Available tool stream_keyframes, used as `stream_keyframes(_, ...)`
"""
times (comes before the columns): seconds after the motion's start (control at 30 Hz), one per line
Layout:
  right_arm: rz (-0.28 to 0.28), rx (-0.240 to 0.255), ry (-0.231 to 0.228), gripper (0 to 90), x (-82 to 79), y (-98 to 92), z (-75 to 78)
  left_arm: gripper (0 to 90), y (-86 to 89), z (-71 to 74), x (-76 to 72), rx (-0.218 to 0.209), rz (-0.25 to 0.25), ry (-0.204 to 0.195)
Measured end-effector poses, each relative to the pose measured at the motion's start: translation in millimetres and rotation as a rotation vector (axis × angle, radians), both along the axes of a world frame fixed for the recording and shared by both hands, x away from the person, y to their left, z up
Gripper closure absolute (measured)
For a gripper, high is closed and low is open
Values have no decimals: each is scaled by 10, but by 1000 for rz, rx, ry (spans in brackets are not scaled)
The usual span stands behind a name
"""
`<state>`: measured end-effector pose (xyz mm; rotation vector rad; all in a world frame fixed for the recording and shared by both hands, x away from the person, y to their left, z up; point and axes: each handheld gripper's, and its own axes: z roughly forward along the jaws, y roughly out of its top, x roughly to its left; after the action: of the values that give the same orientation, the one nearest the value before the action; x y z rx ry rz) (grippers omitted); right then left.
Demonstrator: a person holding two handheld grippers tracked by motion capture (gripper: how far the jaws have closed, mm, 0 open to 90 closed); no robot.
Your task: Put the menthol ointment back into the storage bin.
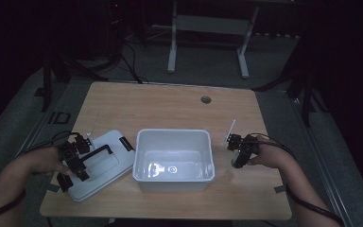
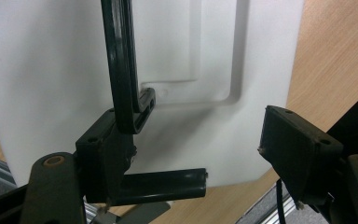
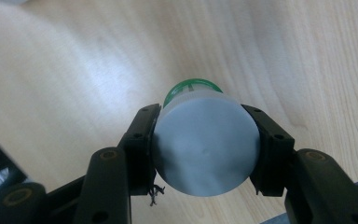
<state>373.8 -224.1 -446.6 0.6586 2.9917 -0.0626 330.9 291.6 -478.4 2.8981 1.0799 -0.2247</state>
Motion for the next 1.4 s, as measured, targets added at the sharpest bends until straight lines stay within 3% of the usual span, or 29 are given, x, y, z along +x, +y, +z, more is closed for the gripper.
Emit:
stream_keyframes(0.37, 137, 5, 5, 501, -260, 64, 203, 256, -21, -24, 7, 9, -8, 1)
stream_keyframes(0.63, 196, 3, -11, 501, -434, 163, 416, 256, -9, 11, -1, 8, -8, -12)
stream_keyframes(0.93, 219, 20, -23, 502, -496, 257, 667, 256, -9, 19, -5, 17, -7, -9)
stream_keyframes(1.4, 306, 75, -68, 502, -577, 598, 1143, 256, -11, 29, 0, 21, -5, -11)
